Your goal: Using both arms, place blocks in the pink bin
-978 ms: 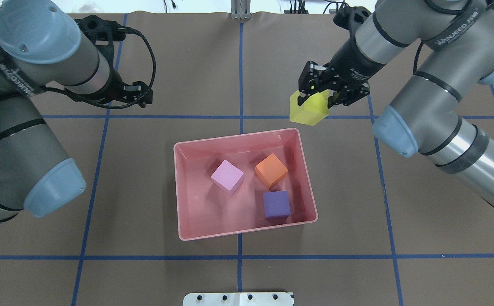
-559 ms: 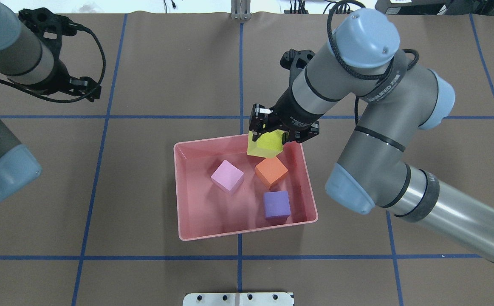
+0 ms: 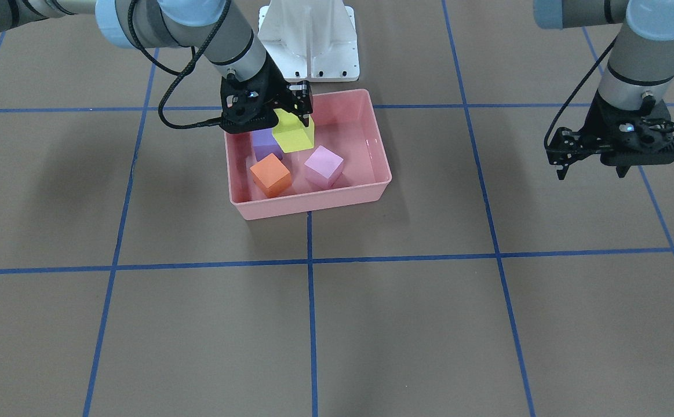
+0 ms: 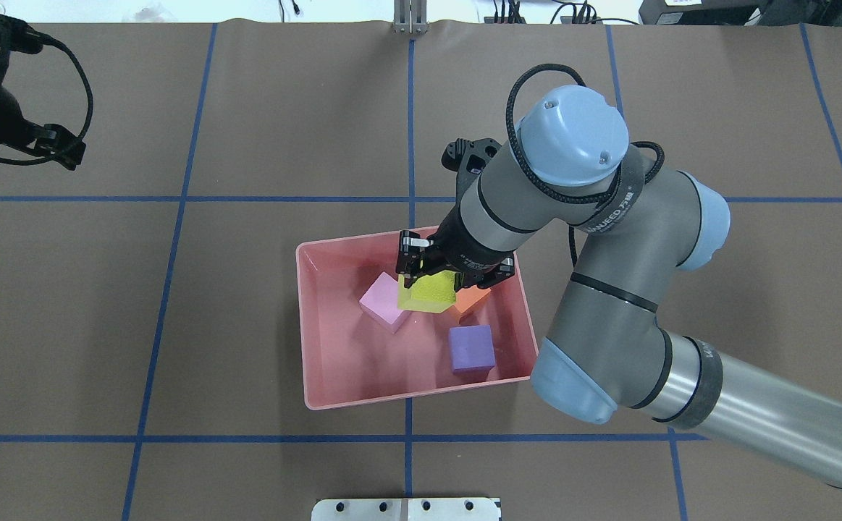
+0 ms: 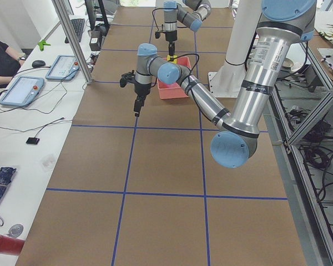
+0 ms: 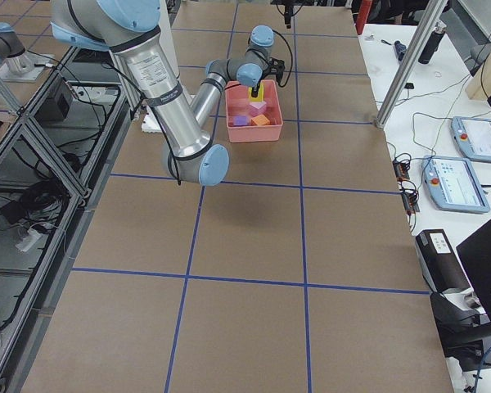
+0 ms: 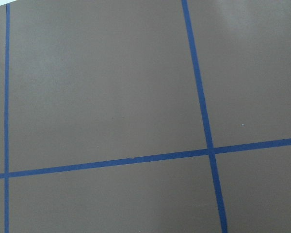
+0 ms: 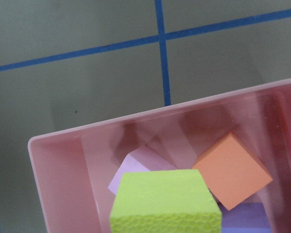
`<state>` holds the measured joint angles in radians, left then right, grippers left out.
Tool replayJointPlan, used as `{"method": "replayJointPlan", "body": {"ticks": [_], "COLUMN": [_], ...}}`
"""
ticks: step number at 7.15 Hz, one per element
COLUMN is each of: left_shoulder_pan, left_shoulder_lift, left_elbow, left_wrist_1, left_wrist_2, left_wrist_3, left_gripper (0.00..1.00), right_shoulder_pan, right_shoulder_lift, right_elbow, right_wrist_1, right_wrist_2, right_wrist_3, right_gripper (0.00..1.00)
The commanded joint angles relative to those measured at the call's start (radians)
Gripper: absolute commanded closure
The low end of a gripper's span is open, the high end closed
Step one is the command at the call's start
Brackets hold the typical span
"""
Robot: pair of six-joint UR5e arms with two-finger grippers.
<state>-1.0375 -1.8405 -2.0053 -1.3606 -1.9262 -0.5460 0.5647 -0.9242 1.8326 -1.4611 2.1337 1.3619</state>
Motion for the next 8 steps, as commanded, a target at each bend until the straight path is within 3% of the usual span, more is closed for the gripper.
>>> {"method": "replayJointPlan", "body": {"ticks": [1, 4, 5, 7, 8], "left_shoulder_pan": [-0.07, -0.153, -0.16, -0.194, -0.197], "left_shoulder_lift": [0.062, 0.118, 0.16, 0.178, 0.178], "left_elbow": [0.013, 0.066, 0.075, 0.135, 0.137], "left_wrist_1": [-0.041, -0.072, -0.134, -0.189, -0.192], "left_wrist_2": [-0.005, -0.007, -0.007, -0.008, -0.007], "left_wrist_3": [0.207, 0.398, 0.425, 0.423, 0.423], "left_gripper": [0.0, 0.0, 0.0, 0.0, 0.0], "right_shoulder_pan": [-0.031, 0.009, 0.05, 0.191, 0.274], "right_shoulder_lift": [-0.01, -0.016, -0.024, -0.117, -0.248], "right_elbow": [0.01, 0.131, 0.142, 0.186, 0.22], "right_wrist_1": [-0.002, -0.241, -0.311, -0.442, -0.438], "right_wrist_2": [-0.024, -0.028, -0.026, -0.026, -0.023], "right_wrist_3": [0.0, -0.055, -0.108, -0.385, -0.619], "right_gripper": [0.0, 0.0, 0.0, 0.0, 0.0]}}
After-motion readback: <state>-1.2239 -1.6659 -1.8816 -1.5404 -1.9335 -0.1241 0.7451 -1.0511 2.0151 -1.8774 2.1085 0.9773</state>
